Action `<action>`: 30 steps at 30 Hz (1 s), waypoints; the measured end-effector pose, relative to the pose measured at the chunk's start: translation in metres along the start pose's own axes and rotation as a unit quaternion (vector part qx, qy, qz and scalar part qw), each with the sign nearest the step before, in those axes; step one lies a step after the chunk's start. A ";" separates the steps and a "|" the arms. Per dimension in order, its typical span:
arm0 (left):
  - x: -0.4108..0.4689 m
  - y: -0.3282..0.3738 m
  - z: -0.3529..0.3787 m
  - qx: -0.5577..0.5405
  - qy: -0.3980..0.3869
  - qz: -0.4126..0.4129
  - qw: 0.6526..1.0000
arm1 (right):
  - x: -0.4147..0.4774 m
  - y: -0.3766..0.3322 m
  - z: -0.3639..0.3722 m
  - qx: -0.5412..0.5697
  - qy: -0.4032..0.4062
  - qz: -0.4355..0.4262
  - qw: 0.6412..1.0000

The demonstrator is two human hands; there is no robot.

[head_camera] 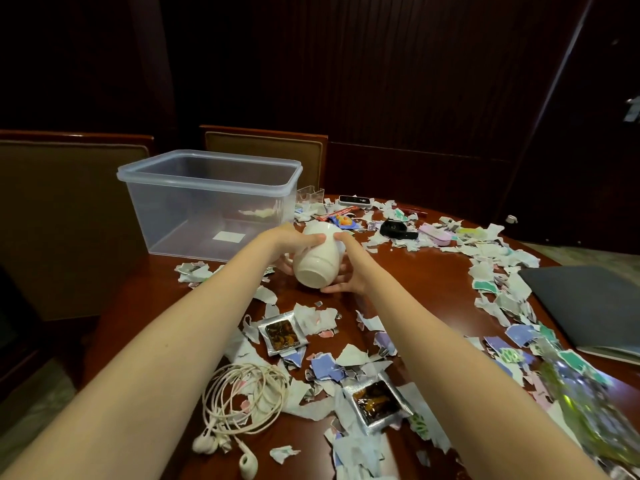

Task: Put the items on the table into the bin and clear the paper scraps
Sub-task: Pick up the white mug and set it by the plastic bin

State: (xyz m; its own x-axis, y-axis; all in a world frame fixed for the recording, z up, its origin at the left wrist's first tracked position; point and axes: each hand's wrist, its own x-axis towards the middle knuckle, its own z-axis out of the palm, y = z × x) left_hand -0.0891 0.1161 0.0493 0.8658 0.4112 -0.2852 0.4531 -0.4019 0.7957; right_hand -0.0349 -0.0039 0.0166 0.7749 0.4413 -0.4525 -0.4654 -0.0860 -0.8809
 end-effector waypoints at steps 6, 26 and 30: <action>-0.019 0.000 -0.002 -0.044 0.045 0.086 0.994 | -0.018 -0.001 -0.008 0.006 -0.009 -0.132 0.991; -0.080 -0.078 -0.080 -0.130 0.182 0.180 0.958 | -0.041 0.003 0.087 -0.145 -0.183 -0.262 0.936; -0.084 -0.099 -0.105 -0.136 0.209 0.184 0.951 | -0.043 0.004 0.121 -0.163 -0.194 -0.269 0.929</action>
State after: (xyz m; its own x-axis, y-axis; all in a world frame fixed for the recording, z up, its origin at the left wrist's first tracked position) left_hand -0.2289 0.2072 0.0502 0.7685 0.5965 0.2317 0.0144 -0.3780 0.9257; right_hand -0.1215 0.0851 0.0495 0.6152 0.7829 0.0934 0.1478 0.0019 -0.9890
